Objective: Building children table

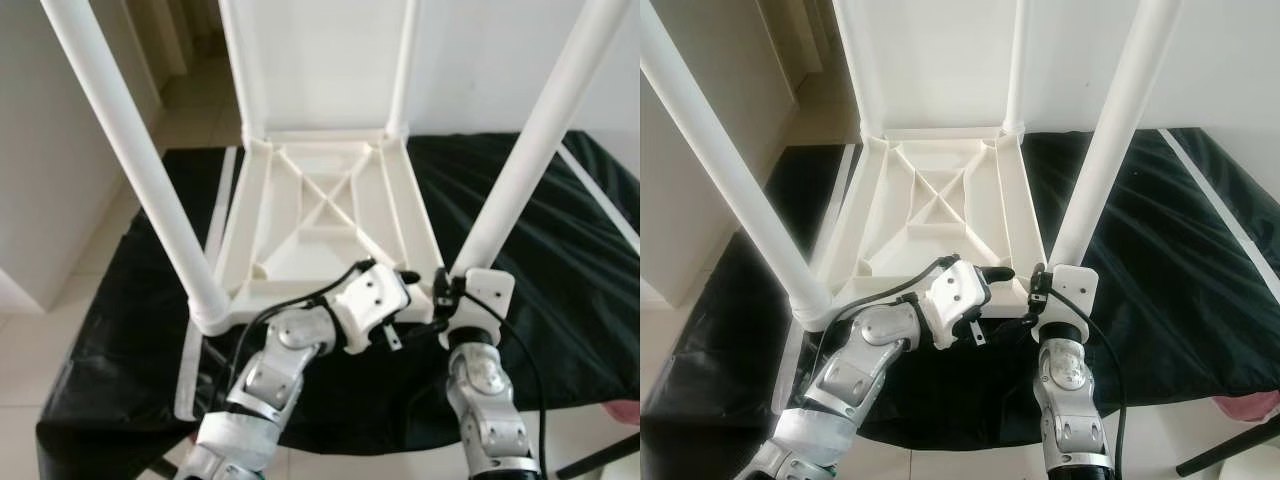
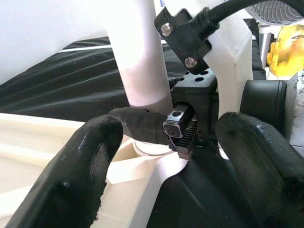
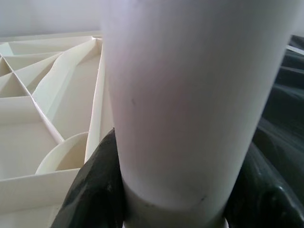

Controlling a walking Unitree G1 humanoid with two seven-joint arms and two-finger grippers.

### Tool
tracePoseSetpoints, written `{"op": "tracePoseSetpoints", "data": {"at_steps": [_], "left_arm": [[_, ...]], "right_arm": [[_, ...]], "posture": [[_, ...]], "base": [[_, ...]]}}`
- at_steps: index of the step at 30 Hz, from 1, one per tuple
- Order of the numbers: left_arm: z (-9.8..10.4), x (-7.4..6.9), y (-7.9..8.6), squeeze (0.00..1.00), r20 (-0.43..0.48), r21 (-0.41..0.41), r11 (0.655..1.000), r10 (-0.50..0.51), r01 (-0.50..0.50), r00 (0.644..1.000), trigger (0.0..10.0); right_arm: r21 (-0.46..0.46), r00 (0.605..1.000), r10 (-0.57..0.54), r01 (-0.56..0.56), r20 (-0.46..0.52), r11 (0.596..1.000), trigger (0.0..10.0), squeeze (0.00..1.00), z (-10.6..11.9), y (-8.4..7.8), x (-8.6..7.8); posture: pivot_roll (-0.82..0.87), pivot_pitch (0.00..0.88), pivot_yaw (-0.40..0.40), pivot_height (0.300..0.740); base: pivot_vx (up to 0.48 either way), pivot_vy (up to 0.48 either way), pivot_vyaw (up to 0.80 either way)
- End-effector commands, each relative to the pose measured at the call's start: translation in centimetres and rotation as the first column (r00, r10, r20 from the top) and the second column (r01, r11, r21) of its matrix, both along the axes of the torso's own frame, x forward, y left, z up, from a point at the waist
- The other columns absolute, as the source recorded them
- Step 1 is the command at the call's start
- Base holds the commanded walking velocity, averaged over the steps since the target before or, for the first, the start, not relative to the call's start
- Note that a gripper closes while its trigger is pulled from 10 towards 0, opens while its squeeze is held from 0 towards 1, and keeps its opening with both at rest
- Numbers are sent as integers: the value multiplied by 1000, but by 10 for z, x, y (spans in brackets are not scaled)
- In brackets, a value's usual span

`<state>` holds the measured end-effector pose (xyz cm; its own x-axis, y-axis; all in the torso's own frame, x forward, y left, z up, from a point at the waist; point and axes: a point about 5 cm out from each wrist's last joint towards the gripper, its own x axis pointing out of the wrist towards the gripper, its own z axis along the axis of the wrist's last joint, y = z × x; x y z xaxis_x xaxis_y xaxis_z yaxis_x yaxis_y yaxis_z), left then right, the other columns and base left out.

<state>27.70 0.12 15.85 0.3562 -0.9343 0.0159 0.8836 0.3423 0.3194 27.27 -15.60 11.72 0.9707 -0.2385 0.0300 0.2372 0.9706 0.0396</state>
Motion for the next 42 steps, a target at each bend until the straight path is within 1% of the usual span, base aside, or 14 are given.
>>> {"op": "tracePoseSetpoints", "data": {"at_steps": [1, 2, 3, 12, 16, 17, 20, 23, 26, 27, 30, 34, 40, 42], "left_arm": [[1, 5, 3, 0, 1, -12, 997, 78, -78, 997, 10000], [1, 5, 3, 0, 2, -12, 997, 79, -79, 997, 10000], [0, 5, 3, 0, 2, -11, 997, 80, -80, 997, 10000], [-1, 3, 2, 0, -2, -11, 997, 82, -82, 997, 10000], [-1, 3, 2, 0, -3, -10, 996, 88, -88, 996, 10000], [-1, 3, 3, 0, -3, -11, 996, 91, -91, 996, 10000], [-1, 3, 4, 0, -2, -11, 996, 94, -94, 996, 10000], [-3, 2, 5, 0, -7, -11, 995, 98, -98, 995, 10000], [-4, 1, 5, 0, -8, -10, 995, 98, -98, 995, 10000], [-6, -1, 6, 0, -14, 3, 997, 81, -81, 997, 10000], [-8, -3, 6, 0, -18, 12, 998, 68, -68, 998, 10000], [-14, -12, 9, 0, -24, 60, 998, -7, 9, 1000, 10000], [-16, -13, 11, 0, -34, 77, 997, -21, 23, 999, 10000], [-18, -14, 11, 0, -37, 92, 995, -36, 39, 999, 10000]], "right_arm": [[18, 993, -3, 5, -122, 1000, 10000, 0, -22, 3, -4], [4, 994, 7, -7, -108, 1000, 10000, 0, -19, 4, -3], [-7, 996, 20, -20, -89, 1000, 10000, 1000, -15, 3, -2], [-52, 995, 91, -93, -28, 994, 10000, 1000, -4, -5, -1], [-47, 976, 219, -218, -3, 975, 10000, 1000, -2, -10, -5], [-55, 962, 271, -271, -7, 961, 10000, 0, -2, -13, -7], [-61, 949, 316, -317, -13, 947, 10000, 0, -3, -17, -8], [-102, 905, 422, -426, -52, 899, 10000, 0, -5, -27, -10], [-113, 896, 440, -444, -61, 889, 10000, 0, -5, -29, -10], [-137, 871, 484, -490, -78, 861, 10000, 0, -3, -35, -9], [-152, 854, 512, -520, -90, 841, 10000, 0, -1, -39, -8], [-201, 793, 593, -608, -136, 768, 10000, 0, 10, -55, 2], [-238, 745, 646, -666, -166, 707, 10000, 0, 15, -54, 13], [-254, 726, 667, -686, -171, 682, 10000, 0, 19, -48, 23]], "posture": [[-111, 26, 45, 740], [-108, 24, 43, 740], [-108, 22, 42, 740], [-107, 20, 37, 740], [-97, 23, 28, 740], [-96, 25, 24, 740], [-96, 26, 21, 740], [-95, 19, 22, 740], [-95, 19, 22, 740], [-96, 15, 25, 740], [-95, 12, 26, 740], [-89, 5, 26, 740], [-86, 0, 26, 740], [-84, 0, 26, 740]], "base": [[0, 0, 0], [0, 0, 0], [0, 0, 0], [0, 0, 0], [0, 0, 0], [0, 0, 0], [0, 0, 0], [0, 0, 0], [0, 0, 0], [0, 0, 0], [0, 0, 0], [0, 0, 0], [0, 0, 0], [0, 0, 0]]}}
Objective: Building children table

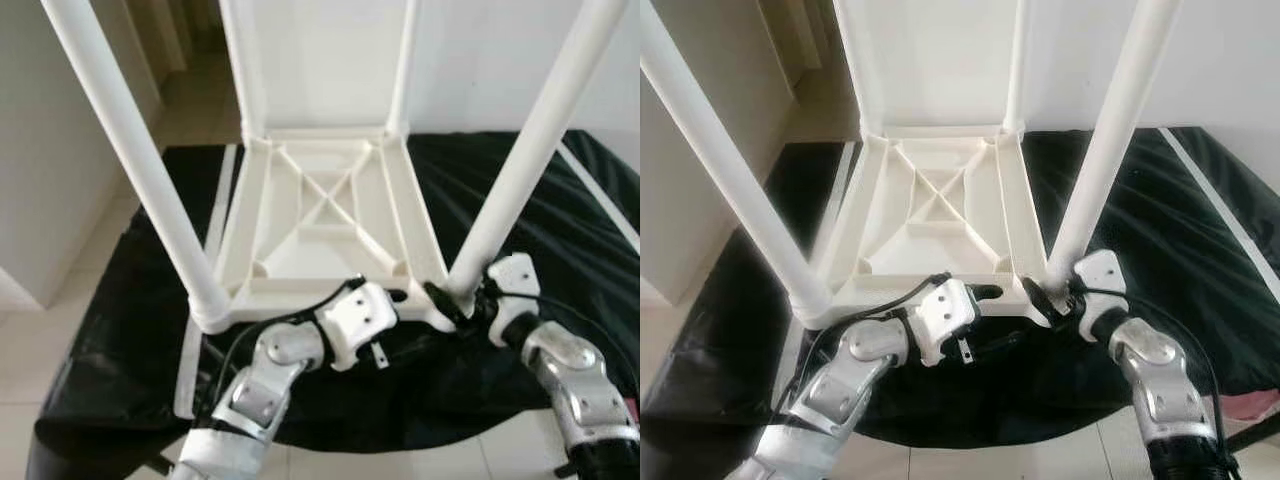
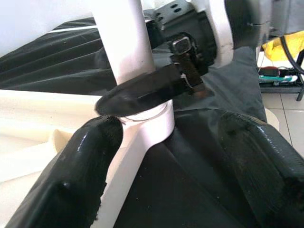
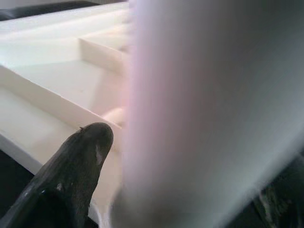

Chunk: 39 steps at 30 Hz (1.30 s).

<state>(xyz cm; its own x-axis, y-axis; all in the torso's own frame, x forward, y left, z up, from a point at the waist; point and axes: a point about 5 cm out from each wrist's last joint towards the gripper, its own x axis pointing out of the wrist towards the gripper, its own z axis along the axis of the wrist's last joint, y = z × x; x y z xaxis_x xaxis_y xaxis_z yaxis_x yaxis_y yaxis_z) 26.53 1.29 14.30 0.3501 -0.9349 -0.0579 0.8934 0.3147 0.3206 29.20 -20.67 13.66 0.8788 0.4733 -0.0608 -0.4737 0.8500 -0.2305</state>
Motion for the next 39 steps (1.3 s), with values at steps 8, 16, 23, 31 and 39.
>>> {"op": "tracePoseSetpoints", "data": {"at_steps": [8, 16, 23, 31, 39], "left_arm": [[-3, -5, -1, 0, -8, 35, 999, -34, 34, 999, 10000], [-3, -4, 2, 0, -3, 39, 999, -11, 11, 1000, 10000], [-1, -3, 2, 0, 2, 41, 999, -24, 24, 1000, 10000], [0, -2, 0, 0, 4, 38, 999, -32, 32, 999, 10000], [0, -2, 1, 0, 3, 35, 999, -27, 27, 1000, 10000]], "right_arm": [[-33, 993, 117, -117, -3, 993, 118, 0, 2, 17, 16], [-37, 989, 141, -143, -49, 989, 0, 0, -7, 8, 15], [-28, 993, 106, -107, -61, 994, 10000, 0, -10, 5, 16], [19, 999, -26, 26, -29, 999, 10000, 0, -9, 7, 19], [24, 978, -207, 207, -19, 978, 10000, 0, -16, 7, 14]], "posture": [[-62, 0, 9, 740], [-51, 0, 5, 740], [-63, 0, 16, 740], [-72, 0, 24, 740], [-80, 4, 28, 740]], "base": [[0, 0, 0], [0, 0, 0], [0, 0, 0], [0, 0, 0], [0, 0, 0]]}}
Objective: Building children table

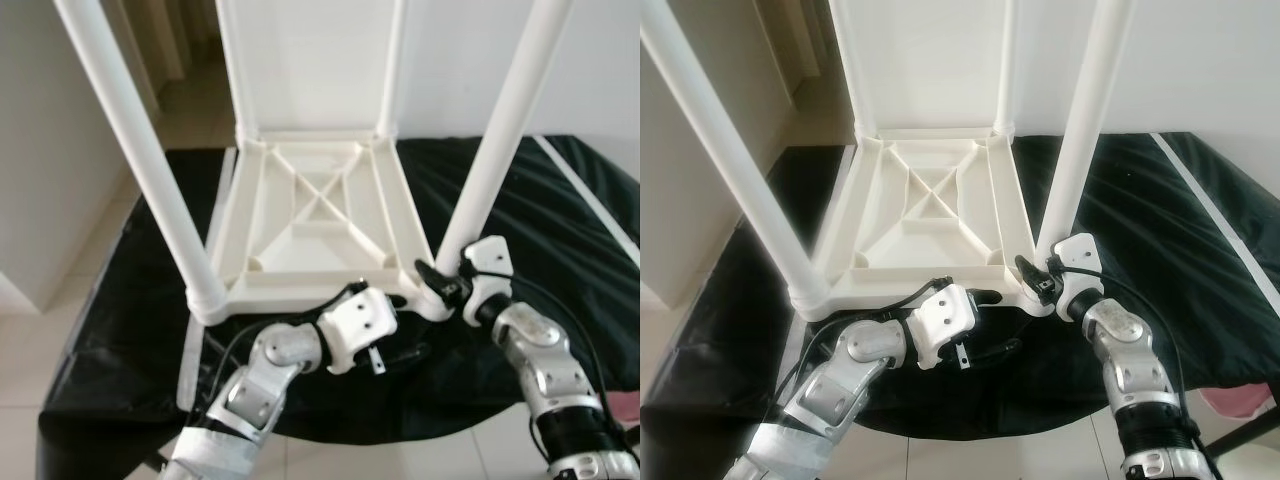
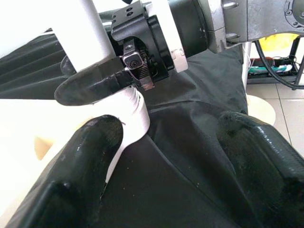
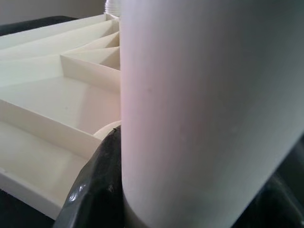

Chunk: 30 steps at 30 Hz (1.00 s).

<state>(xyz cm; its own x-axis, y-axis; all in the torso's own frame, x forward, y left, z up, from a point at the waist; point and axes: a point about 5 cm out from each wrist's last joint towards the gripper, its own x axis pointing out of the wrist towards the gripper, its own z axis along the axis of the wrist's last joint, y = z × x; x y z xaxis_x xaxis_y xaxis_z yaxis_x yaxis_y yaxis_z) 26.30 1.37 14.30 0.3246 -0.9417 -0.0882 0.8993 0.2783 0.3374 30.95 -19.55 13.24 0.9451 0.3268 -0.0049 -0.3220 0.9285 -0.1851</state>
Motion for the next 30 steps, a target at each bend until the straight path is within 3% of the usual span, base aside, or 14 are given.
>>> {"op": "tracePoseSetpoints", "data": {"at_steps": [1, 2, 5, 11, 12, 13, 14, 16, 17, 20, 22, 25, 26, 30], "left_arm": [[0, 0, 1, 0, -3, 0, 1000, 0, 0, 1000, 10000], [0, 0, 1, 0, -3, 0, 1000, 0, 0, 1000, 10000], [0, 0, 1, 0, -4, -1, 1000, -2, 2, 1000, 10000], [0, 1, 2, 0, -5, 0, 1000, -2, 2, 1000, 10000], [0, 1, 1, 0, -5, 2, 1000, -7, 7, 1000, 10000], [0, 1, 1, 0, -5, 2, 1000, -10, 10, 1000, 10000], [0, 1, 1, 0, -5, 2, 1000, -10, 10, 1000, 10000], [0, 1, 1, 0, -4, 3, 1000, -12, 12, 1000, 10000], [0, 1, 1, 0, -4, 3, 1000, -12, 12, 1000, 10000], [0, 2, 0, 0, -4, 0, 1000, -10, 10, 1000, 10000], [0, 1, -1, 0, -5, -4, 1000, -9, 9, 1000, 10000], [0, 1, -2, 0, -6, -6, 1000, -10, 10, 1000, 10000], [0, 0, -3, 0, -4, -6, 1000, -12, 12, 1000, 10000], [1, 1, -2, 0, -3, -6, 1000, -9, 9, 1000, 10000]], "right_arm": [[-19, 996, -66, 65, -52, 998, 10000, 0, -13, -3, -6], [-19, 996, -66, 65, -52, 998, 10000, 0, -13, -3, -6], [54, 972, -228, 231, -55, 972, 10000, 0, -16, -1, -12], [109, 943, -323, 330, -76, 938, 10000, 0, -18, 0, -15], [125, 881, -464, 473, -93, 872, 10000, 0, -22, 3, -18], [130, 855, -508, 518, -99, 846, 10000, 0, -23, 4, -20], [130, 855, -508, 518, -99, 846, 10000, 0, -23, 4, -20], [137, 792, -600, 611, -111, 780, 10000, 0, -25, 9, -22], [137, 792, -600, 611, -111, 780, 10000, 0, -25, 9, -22], [146, 731, -668, 683, -141, 716, 10000, 0, -27, 23, -26], [160, 764, -625, 645, -161, 747, 10000, 0, -27, 37, -24], [159, 774, -616, 633, -148, 757, 10000, 0, -25, 37, -22], [152, 756, -638, 655, -147, 740, 10000, 0, -24, 34, -23], [146, 742, -653, 670, -150, 728, 10000, 0, -24, 34, -24]], "posture": [[-84, 4, 31, 740], [-84, 4, 31, 740], [-87, 3, 33, 740], [-93, 2, 39, 740], [-97, 0, 39, 740], [-97, 0, 39, 740], [-97, 0, 39, 740], [-96, 0, 34, 740], [-96, 0, 34, 740], [-96, 0, 34, 740], [-96, 0, 30, 740], [-96, 0, 30, 740], [-94, 0, 29, 740], [-92, 0, 27, 740]], "base": [[0, 0, 0], [0, 0, 0], [0, 0, 0], [0, 0, 0], [0, 0, 0], [0, 0, 0], [0, 0, 0], [0, 0, 0], [0, 0, 0], [0, 0, 0], [0, 0, 0], [0, 0, 0], [0, 0, 0], [0, 0, 0]]}}
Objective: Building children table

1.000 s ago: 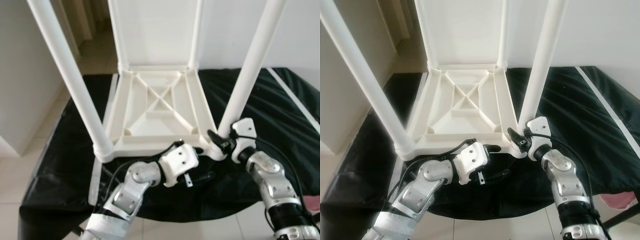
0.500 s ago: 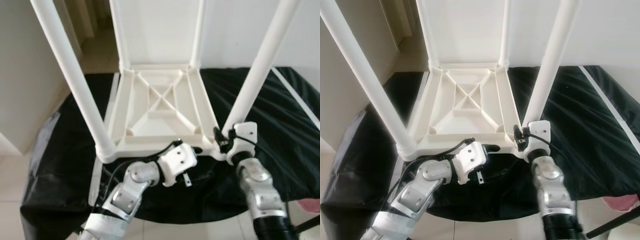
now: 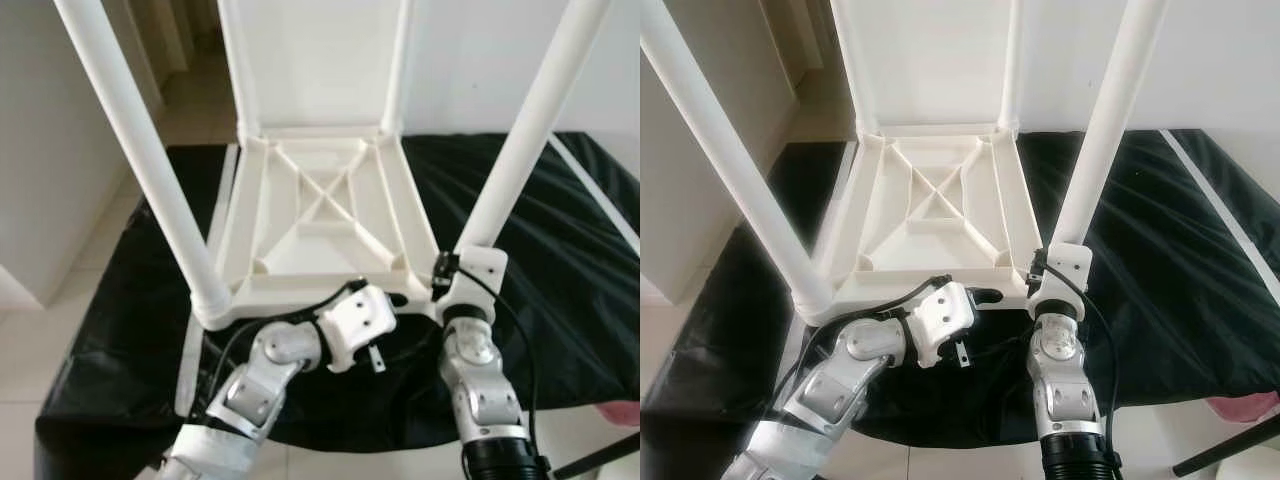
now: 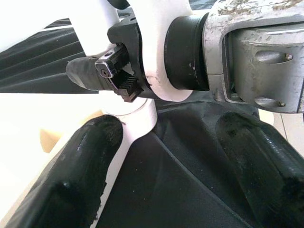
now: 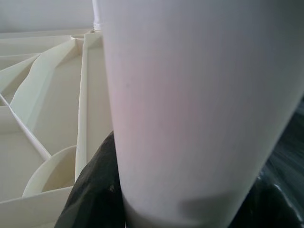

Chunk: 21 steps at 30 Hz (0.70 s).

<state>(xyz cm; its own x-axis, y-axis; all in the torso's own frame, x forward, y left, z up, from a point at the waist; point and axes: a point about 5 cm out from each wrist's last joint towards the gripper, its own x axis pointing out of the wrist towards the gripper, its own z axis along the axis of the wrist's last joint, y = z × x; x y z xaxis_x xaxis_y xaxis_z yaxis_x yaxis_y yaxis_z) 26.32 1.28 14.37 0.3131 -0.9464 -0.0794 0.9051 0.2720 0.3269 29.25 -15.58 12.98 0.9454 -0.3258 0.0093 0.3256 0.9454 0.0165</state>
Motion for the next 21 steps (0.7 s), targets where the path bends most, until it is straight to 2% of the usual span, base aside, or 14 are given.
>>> {"op": "tracePoseSetpoints", "data": {"at_steps": [1, 10, 11, 15, 16, 19, 21], "left_arm": [[0, 2, -1, 0, 5, 6, 1000, 3, -3, 1000, 10000], [1, 2, -1, 0, 12, 4, 1000, 6, -6, 1000, 10000], [1, 2, -1, 0, 12, 3, 1000, 7, -7, 1000, 10000], [1, 2, -1, 0, 14, 2, 1000, 8, -8, 1000, 10000], [1, 2, -1, 0, 14, 3, 1000, 8, -8, 1000, 10000], [1, 1, 1, 0, 14, 5, 1000, 10, -10, 1000, 10000], [1, 2, 1, 0, 14, 5, 1000, 11, -11, 1000, 10000]], "right_arm": [[23, 993, -58, 61, -107, 998, 10000, 0, -21, -6, -7], [7, 993, -65, 66, -102, 998, 10000, 0, -17, -5, -7], [0, 994, -54, 54, -93, 999, 10000, 1000, -16, -5, -7], [1, 997, -20, 20, -72, 1000, 10000, 1000, -12, -5, -7], [-15, 999, 20, -20, -34, 1000, 10000, 1000, -8, -5, -9], [-93, 992, 111, -105, 59, 990, 10000, 1000, 2, -15, -17], [-94, 990, 125, -120, 59, 988, 10000, 1000, 1, -23, -20]], "posture": [[-91, 0, 26, 740], [-87, 0, 23, 740], [-84, 0, 21, 740], [-84, 0, 21, 740], [-83, 0, 21, 740], [-81, 0, 22, 740], [-81, 0, 22, 740]], "base": [[0, 0, 0], [0, 0, 0], [0, 0, 0], [0, 0, 0], [0, 0, 0], [0, 0, 0], [0, 0, 0]]}}
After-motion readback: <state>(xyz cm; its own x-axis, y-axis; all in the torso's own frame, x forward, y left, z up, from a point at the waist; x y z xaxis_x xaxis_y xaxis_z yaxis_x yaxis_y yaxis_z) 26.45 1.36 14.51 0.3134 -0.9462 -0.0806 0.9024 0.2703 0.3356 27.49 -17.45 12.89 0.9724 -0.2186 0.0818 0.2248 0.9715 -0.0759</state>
